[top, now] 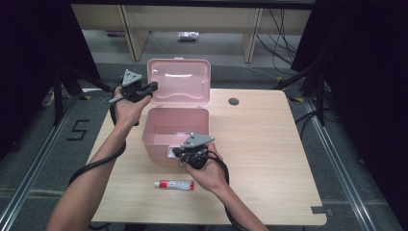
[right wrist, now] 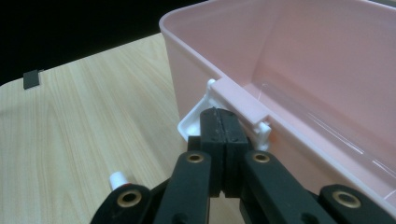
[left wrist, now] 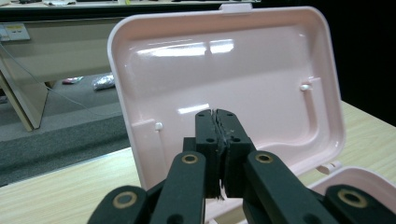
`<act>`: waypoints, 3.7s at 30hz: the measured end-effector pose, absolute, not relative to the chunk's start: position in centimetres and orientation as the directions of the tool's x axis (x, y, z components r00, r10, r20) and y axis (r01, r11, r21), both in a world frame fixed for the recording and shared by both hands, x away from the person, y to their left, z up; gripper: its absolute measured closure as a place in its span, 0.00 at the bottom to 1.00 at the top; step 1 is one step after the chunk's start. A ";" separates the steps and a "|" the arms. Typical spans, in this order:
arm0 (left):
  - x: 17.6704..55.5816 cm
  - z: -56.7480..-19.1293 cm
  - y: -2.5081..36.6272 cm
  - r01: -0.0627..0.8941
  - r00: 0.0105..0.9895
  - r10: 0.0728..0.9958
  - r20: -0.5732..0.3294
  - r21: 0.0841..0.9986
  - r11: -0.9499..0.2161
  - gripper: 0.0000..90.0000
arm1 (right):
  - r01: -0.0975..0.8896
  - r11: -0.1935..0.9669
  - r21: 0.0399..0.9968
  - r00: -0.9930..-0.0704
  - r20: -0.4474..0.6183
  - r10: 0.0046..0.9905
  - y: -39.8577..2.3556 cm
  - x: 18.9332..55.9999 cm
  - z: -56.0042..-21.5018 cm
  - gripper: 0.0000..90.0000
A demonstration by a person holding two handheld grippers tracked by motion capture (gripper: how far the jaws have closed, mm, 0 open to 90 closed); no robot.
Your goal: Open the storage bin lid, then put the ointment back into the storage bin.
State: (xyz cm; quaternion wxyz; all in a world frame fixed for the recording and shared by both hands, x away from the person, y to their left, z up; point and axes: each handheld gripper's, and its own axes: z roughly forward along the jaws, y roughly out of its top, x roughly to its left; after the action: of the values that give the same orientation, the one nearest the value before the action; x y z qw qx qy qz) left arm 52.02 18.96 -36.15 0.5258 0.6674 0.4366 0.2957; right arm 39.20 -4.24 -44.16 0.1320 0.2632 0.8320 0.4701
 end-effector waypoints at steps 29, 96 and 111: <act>44.0 -38.4 20.8 0.278 0.547 0.833 -0.078 0.956 -0.094 0.84 | 0.339 0.417 0.844 -0.824 0.052 0.564 -4.3 39.2 -44.1 1.00; 34.6 -42.5 22.9 0.253 0.732 0.679 -0.056 0.948 -0.194 0.59 | 0.354 0.410 0.840 -0.826 0.075 0.559 -4.4 39.4 -44.1 1.00; 34.6 -44.1 20.5 0.252 0.861 0.508 -0.002 0.870 -0.424 0.61 | 0.351 0.425 0.834 -0.833 0.071 0.549 -4.4 39.6 -43.9 1.00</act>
State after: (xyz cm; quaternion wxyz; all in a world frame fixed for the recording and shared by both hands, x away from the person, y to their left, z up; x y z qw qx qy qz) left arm 34.57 20.47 -44.11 0.4859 0.8334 0.2280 0.1318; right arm 39.60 -4.37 -43.86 0.1067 0.2686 0.8374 0.4638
